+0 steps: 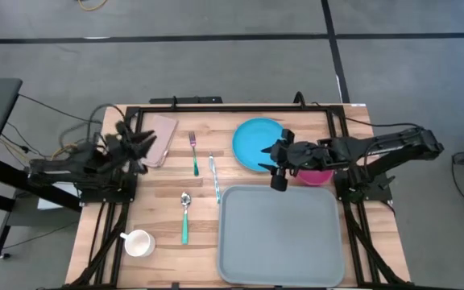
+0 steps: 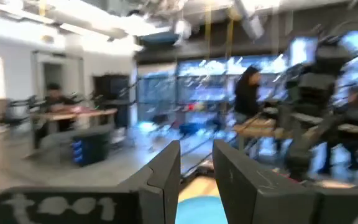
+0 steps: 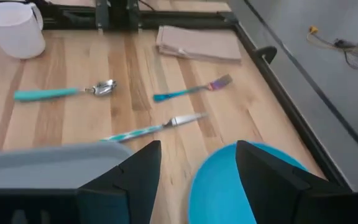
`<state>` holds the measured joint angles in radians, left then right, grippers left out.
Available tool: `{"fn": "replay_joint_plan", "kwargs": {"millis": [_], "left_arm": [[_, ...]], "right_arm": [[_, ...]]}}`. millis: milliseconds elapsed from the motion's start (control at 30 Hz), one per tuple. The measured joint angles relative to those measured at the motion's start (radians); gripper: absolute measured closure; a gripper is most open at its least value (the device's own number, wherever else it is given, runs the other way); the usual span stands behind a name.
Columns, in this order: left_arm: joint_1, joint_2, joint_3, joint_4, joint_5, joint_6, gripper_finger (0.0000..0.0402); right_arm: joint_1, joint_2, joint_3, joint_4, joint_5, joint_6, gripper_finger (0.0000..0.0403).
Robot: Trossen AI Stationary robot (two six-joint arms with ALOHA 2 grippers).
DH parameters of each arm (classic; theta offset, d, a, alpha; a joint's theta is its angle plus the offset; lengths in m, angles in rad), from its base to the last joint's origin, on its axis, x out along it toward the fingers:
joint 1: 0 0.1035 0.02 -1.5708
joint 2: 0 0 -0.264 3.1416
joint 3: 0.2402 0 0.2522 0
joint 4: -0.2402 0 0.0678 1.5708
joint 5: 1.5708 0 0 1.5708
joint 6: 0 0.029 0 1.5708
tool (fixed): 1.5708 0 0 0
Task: Set up tray
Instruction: Put the white mug on the gray tray
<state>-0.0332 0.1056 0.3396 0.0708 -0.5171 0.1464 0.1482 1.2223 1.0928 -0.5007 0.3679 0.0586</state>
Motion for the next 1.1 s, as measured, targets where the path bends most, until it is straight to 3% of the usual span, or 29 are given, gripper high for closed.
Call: {"fn": "replay_joint_plan", "kwargs": {"millis": [133,233,400,533,867,1100], "left_arm": [[0.0,0.127,0.259,-0.307,0.018,-0.072,0.032],[0.0,0.267,0.48,-0.651,0.074,-0.175,0.032],[-0.001,0.535,0.749,-1.153,0.329,-0.411,0.032],[-0.031,0.698,0.784,-1.26,0.516,-0.583,0.032],[-0.268,1.042,0.784,-1.446,0.802,-0.968,0.032],[-0.526,1.163,0.785,-1.343,0.805,-1.199,0.032]], "right_arm": [[0.002,-0.037,-0.001,-0.05,-0.001,0.079,0.0209],[0.002,-0.059,0.0,-0.091,-0.001,0.141,0.0216],[0.002,-0.063,-0.001,-0.14,0.0,0.222,0.0226],[0.002,-0.033,-0.001,-0.159,0.0,0.222,0.0231],[0.002,0.051,-0.002,-0.229,0.001,0.196,0.0234],[0.0,0.126,-0.002,-0.221,0.003,0.193,0.0233]]}}
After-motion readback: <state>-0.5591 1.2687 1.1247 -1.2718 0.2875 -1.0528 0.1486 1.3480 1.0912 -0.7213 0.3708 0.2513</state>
